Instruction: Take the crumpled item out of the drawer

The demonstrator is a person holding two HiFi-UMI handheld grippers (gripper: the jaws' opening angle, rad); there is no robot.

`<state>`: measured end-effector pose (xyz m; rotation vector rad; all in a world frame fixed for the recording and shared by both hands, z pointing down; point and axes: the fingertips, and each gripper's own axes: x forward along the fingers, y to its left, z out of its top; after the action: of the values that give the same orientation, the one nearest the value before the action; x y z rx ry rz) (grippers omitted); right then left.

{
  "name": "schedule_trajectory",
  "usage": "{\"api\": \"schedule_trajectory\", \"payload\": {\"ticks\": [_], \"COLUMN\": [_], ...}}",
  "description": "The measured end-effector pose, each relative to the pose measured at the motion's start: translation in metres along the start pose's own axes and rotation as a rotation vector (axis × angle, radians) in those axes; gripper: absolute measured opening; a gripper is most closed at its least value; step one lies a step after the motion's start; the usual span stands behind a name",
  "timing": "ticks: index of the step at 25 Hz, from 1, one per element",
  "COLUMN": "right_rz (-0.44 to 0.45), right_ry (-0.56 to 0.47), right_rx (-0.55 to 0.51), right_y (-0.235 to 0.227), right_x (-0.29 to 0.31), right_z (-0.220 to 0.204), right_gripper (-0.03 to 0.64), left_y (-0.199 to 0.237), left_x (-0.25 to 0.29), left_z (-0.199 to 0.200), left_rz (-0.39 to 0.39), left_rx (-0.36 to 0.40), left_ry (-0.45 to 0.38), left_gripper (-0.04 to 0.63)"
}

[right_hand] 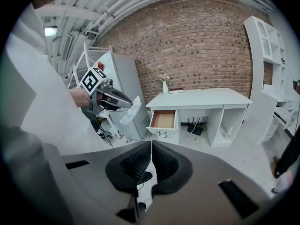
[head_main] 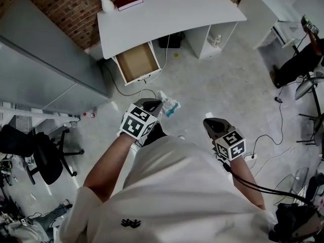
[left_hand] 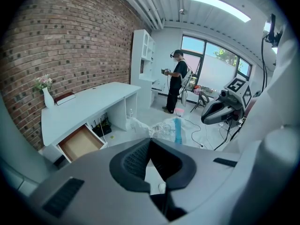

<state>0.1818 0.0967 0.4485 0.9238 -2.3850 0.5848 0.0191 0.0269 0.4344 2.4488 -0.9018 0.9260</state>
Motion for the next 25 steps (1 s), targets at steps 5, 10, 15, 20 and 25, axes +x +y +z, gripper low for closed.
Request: {"api": "schedule_trajectory", "payload": {"ticks": [5, 10, 15, 20, 25], "right_rz": [0.011, 0.018, 0.021, 0.023, 0.03], "right_ry": [-0.002, 0.0, 0.0, -0.002, 0.003], "right_rx": [0.004, 0.009, 0.012, 0.012, 0.004], "right_y": [0.003, 0.004, 0.006, 0.001, -0.002], "right_x": [-0.001, 0.004, 0.01, 0.012, 0.015], "right_z": [-0.002, -0.004, -0.003, -0.001, -0.001], "right_gripper": [0.032, 0.032, 0.032, 0.032, 0.029], "left_y": [-0.004, -0.003, 0.004, 0.007, 0.007], "left_x": [-0.002, -0.001, -0.002, 0.002, 0.006], "left_z": [-0.002, -0.008, -0.01, -0.006, -0.006], "left_rz": [0.004, 0.002, 0.004, 0.004, 0.008], "left_rx": [-0.002, -0.008, -0.011, -0.008, -0.003], "left_ry": [0.003, 0.01, 0.013, 0.013, 0.018], "left_gripper": [0.023, 0.023, 0.023, 0.023, 0.023]}}
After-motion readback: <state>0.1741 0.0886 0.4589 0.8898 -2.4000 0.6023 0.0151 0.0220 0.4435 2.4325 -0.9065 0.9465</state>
